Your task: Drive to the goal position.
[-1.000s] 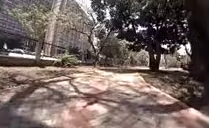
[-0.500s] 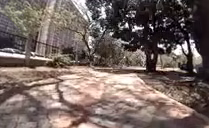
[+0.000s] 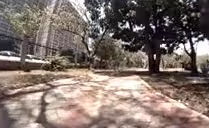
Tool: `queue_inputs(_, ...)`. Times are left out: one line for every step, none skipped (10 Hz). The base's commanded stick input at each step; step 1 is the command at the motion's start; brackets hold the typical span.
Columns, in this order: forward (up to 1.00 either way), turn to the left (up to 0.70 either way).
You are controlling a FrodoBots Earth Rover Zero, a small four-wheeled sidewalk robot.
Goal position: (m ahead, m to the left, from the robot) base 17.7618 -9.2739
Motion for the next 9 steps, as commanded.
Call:
queue_inputs(0.99, 0.0)
queue_inputs(0.99, 0.0)
queue_inputs(0.99, 0.0)
queue_inputs(0.99, 0.0)
queue_inputs(0.99, 0.0)
queue_inputs(0.99, 0.0)
queue_inputs(0.99, 0.0)
queue_inputs(0.99, 0.0)
queue_inputs(0.99, -0.1)
